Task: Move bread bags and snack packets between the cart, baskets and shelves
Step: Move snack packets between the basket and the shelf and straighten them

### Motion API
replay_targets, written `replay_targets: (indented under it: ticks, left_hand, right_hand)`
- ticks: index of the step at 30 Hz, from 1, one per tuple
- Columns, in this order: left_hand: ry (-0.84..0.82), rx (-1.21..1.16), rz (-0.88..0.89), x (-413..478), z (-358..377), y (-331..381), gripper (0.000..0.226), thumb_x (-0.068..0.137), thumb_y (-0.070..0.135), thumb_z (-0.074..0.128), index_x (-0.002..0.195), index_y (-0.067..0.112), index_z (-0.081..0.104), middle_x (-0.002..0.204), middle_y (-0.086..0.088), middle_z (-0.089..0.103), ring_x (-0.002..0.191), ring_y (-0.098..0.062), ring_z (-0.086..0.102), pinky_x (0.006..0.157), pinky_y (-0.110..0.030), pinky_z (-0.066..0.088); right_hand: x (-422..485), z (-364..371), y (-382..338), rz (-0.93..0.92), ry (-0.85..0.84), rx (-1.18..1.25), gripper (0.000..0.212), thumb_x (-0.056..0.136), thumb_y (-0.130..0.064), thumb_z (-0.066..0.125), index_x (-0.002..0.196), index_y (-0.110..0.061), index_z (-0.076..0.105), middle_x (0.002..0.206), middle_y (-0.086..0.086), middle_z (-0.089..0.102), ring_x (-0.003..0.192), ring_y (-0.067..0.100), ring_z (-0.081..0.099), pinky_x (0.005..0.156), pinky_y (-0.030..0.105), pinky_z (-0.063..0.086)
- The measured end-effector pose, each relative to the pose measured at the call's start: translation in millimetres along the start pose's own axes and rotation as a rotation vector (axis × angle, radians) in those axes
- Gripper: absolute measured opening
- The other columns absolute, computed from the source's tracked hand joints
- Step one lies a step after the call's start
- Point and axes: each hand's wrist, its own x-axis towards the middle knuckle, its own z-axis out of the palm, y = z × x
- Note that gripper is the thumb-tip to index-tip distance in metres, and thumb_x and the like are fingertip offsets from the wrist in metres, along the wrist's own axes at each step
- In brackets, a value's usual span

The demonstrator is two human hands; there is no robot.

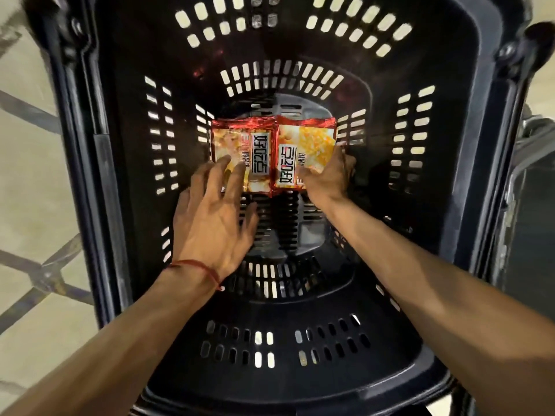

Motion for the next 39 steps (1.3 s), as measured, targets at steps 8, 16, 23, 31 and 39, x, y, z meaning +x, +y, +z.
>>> replay_targets:
  ticks: [8,16,23,31,39]
  left_hand:
    - [0.011,-0.090,-0.017,-1.5,1.1,-1.1,0.068,0.097,0.046,0.056,0.156,0.019,0.035,0.158,-0.005,0.033,0.146,-0.024,0.029,0.104,-0.048,0.049]
    - [0.010,-0.103,-0.033,-0.6,4.4,-1.3,0.066,0.099,0.046,0.053,0.157,0.021,0.033,0.158,-0.003,0.034,0.146,-0.022,0.028,0.106,-0.046,0.047]
    - [0.020,-0.328,-0.119,6.4,9.3,2.1,0.064,0.103,0.048,0.047,0.159,0.024,0.027,0.162,0.002,0.027,0.147,-0.017,0.026,0.108,-0.033,0.038]
    - [-0.087,-0.455,-0.352,57.9,70.0,6.4,0.088,0.097,0.068,0.046,0.161,0.017,0.014,0.169,-0.009,0.014,0.155,-0.030,0.019,0.125,-0.050,0.025]
    - [-0.029,-0.564,-0.385,58.5,72.0,22.8,0.084,0.096,0.053,0.062,0.161,0.020,0.020,0.163,0.000,0.034,0.151,-0.020,0.028,0.126,-0.041,0.023]
  right_hand:
    - [-9.3,-9.1,-0.9,0.013,0.027,0.165,0.073,0.084,-0.010,0.084,0.138,-0.015,0.036,0.138,0.005,0.042,0.129,0.018,0.046,0.088,0.000,0.037]
    - [-25.4,-17.6,-0.7,0.041,-0.170,0.239,0.079,0.097,-0.035,0.074,0.159,-0.022,0.027,0.157,0.004,0.046,0.145,0.023,0.045,0.120,0.047,0.040]
    - [-53.5,-29.6,-3.8,0.028,-0.041,0.342,0.064,0.104,-0.033,0.061,0.158,-0.027,0.027,0.147,-0.001,0.059,0.136,0.020,0.056,0.116,0.052,0.045]
    - [-50.4,-39.8,10.3,-0.017,0.076,0.371,0.073,0.102,-0.040,0.062,0.164,-0.035,0.023,0.159,-0.007,0.046,0.147,0.016,0.044,0.122,0.052,0.038]
    - [-45.9,-27.4,23.4,0.049,0.131,0.309,0.065,0.102,-0.030,0.066,0.158,-0.030,0.034,0.143,-0.006,0.063,0.135,0.023,0.057,0.113,0.054,0.047]
